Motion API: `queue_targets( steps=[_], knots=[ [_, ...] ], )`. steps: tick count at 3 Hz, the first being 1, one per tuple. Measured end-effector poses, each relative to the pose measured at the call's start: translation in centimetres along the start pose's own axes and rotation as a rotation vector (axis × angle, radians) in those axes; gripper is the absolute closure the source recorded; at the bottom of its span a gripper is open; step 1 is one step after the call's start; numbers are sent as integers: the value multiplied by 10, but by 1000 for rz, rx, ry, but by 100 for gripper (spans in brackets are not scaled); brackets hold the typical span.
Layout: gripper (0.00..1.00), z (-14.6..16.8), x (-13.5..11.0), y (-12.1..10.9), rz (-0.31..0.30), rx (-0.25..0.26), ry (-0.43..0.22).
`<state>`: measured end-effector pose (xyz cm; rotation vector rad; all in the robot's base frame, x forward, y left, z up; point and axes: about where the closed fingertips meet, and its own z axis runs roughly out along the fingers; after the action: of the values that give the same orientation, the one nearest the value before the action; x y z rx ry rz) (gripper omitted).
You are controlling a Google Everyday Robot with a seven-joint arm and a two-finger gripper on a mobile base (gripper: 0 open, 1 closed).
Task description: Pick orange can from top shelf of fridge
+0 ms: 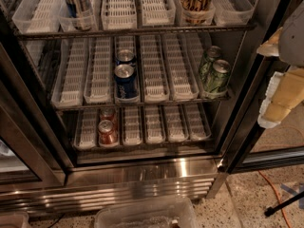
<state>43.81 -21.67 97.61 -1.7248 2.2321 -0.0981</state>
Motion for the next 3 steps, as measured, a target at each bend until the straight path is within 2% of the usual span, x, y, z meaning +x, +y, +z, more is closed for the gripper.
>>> queue_targets(
  steps=[1, 2, 3],
  knots=[
    [0, -1, -1, 0, 2, 8, -2],
    [0, -2, -11, 3, 29, 19, -67],
    [0, -1, -22, 9, 83, 35, -211]
  ],
)
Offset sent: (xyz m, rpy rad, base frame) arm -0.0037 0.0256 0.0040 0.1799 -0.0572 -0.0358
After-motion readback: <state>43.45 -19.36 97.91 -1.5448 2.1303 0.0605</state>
